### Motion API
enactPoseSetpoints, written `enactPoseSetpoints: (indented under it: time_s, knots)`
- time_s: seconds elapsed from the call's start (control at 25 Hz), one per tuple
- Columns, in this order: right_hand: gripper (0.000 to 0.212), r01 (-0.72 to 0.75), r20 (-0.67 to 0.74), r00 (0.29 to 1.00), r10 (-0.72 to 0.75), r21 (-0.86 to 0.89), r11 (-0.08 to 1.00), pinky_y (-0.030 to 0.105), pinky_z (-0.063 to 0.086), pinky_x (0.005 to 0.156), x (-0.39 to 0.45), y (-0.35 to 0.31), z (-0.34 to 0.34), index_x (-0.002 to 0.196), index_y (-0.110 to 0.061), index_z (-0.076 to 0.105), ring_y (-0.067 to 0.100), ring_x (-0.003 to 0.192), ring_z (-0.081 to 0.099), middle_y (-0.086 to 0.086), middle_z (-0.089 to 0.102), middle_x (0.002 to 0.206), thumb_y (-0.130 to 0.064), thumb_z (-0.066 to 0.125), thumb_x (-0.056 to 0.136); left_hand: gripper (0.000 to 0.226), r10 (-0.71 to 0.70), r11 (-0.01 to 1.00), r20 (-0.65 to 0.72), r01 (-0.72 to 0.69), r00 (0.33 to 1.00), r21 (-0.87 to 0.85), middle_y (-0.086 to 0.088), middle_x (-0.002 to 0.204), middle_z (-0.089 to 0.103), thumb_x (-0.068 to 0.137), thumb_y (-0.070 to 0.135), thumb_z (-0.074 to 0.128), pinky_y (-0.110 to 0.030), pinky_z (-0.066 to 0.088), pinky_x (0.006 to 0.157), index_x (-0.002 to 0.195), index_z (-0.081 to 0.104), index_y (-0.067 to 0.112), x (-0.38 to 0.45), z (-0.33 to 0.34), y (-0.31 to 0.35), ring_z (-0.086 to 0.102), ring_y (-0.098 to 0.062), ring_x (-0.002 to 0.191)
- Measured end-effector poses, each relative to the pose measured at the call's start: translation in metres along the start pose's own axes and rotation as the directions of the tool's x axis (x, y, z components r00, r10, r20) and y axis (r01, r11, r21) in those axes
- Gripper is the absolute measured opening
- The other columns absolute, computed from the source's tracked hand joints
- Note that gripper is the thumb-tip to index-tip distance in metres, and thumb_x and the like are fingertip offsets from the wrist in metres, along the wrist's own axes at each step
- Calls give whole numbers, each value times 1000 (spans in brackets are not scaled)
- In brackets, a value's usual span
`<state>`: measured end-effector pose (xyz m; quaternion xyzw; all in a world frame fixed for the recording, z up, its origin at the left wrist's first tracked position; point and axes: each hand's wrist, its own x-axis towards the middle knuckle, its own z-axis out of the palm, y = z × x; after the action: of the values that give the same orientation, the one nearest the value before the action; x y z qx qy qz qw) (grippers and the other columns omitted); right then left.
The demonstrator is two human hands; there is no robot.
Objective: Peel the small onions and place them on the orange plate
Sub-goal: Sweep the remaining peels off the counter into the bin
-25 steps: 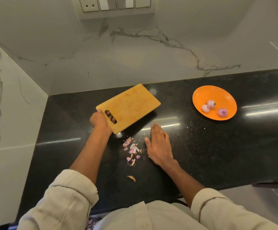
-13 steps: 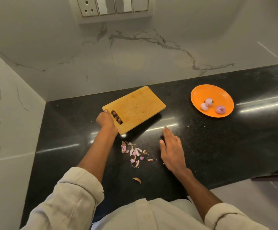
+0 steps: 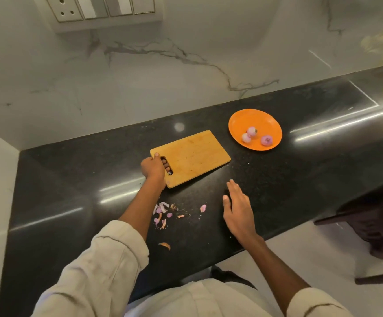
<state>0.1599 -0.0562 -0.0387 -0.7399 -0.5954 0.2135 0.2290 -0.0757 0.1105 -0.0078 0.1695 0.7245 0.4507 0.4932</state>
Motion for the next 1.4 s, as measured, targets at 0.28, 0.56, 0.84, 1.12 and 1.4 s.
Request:
enactPoseSetpoints:
  time_s: [0.28, 0.56, 0.84, 1.12, 1.4]
  knots:
    - [67, -26, 70, 997, 41, -209, 978, 51, 23, 129, 74, 26, -40, 167, -15, 17, 24, 163, 10, 4, 9, 177, -35, 47, 110, 25, 297, 766, 21, -252, 955, 591, -21, 129, 67, 110, 18, 58, -43, 47, 85, 123, 65, -1, -8, 11, -10, 61, -40, 124]
    - [72, 54, 280, 959, 40, -319, 946, 54, 11, 131, 108, 36, -48, 169, -14, 6, 24, 164, 0, 5, -4, 177, -48, 32, 112, 29, 380, 632, 27, -281, 925, 722, -24, 143, 45, 110, 15, 56, -49, 44, 108, 134, 57, -1, -7, 21, -20, 51, -43, 130]
    - [70, 291, 308, 931, -198, -296, 910, 48, 9, 132, 48, 24, -17, 169, -12, 8, 22, 164, 1, 7, 2, 177, -47, 30, 112, 28, 455, 630, 60, -369, 889, 683, -21, 141, 45, 103, 3, 62, -47, 44, 109, 129, 54, 2, -24, 24, -39, 44, -39, 133]
    - [76, 212, 324, 940, -111, -295, 932, 50, 10, 131, 51, 18, -20, 168, -9, 6, 26, 164, 0, 11, 1, 177, -52, 31, 110, 33, 448, 554, 160, -414, 879, 723, -21, 149, 43, 105, 4, 57, -46, 42, 111, 137, 51, 0, -30, 9, -40, 43, -39, 137]
    - [69, 515, 440, 792, -424, -107, 851, 48, 14, 132, 3, -8, -2, 168, -9, 14, 25, 163, 9, 10, 9, 176, -44, 35, 112, 43, 582, 635, 134, -552, 802, 541, -13, 153, 53, 107, 10, 56, -35, 39, 117, 150, 54, 7, -80, -43, -70, 50, -27, 142]
